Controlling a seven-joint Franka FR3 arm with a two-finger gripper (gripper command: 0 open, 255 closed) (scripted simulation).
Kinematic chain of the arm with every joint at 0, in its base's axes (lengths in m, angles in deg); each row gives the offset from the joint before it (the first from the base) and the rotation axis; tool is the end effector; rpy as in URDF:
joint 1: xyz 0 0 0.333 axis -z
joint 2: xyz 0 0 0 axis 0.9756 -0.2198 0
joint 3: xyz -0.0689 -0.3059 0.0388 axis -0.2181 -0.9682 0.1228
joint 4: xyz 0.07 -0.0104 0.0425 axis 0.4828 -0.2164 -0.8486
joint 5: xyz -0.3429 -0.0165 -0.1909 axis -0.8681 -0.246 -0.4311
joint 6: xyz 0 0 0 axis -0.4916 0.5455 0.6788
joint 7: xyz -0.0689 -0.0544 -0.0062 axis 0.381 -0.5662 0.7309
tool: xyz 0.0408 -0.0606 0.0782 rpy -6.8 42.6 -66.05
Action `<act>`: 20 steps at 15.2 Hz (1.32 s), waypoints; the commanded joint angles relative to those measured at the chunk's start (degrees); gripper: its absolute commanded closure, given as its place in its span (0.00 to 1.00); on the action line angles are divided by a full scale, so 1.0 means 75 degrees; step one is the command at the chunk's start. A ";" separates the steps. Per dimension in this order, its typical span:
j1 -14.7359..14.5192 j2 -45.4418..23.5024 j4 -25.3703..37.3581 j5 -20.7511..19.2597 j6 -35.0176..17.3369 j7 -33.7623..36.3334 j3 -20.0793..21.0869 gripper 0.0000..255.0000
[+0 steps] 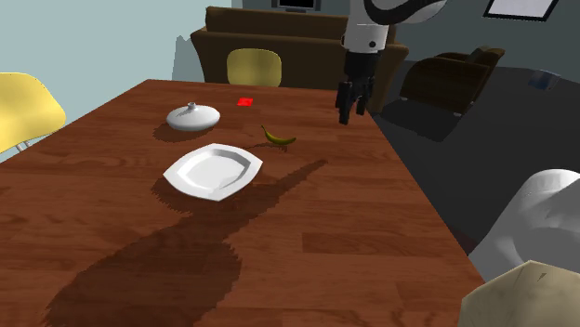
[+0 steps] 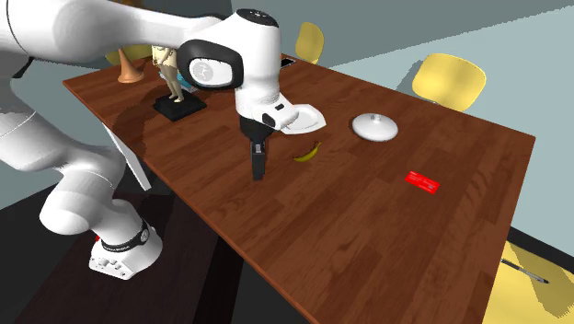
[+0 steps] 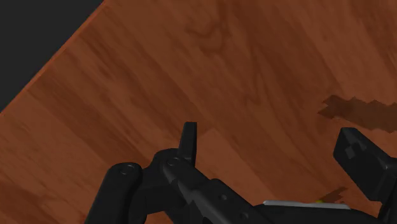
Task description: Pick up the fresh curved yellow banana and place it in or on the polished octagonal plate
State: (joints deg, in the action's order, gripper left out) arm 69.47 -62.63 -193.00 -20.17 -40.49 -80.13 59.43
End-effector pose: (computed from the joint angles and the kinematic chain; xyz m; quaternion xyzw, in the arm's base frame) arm 0.4341 0.0672 0.5267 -0.9940 -0.1009 0.0407 0.0062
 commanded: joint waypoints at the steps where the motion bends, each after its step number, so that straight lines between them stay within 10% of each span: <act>1: -0.0128 -0.0525 0.0389 0.0037 -0.0138 -0.0303 0.0045 0.00; 14: -0.0858 -0.3916 0.3593 0.0073 -0.0327 -0.1874 0.0667 0.00; 20: -0.0876 -0.3984 0.3159 0.0071 -0.0829 -0.1893 0.0683 0.00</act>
State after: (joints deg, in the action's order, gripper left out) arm 62.95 -92.47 -168.58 -19.64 -45.91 -94.36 64.51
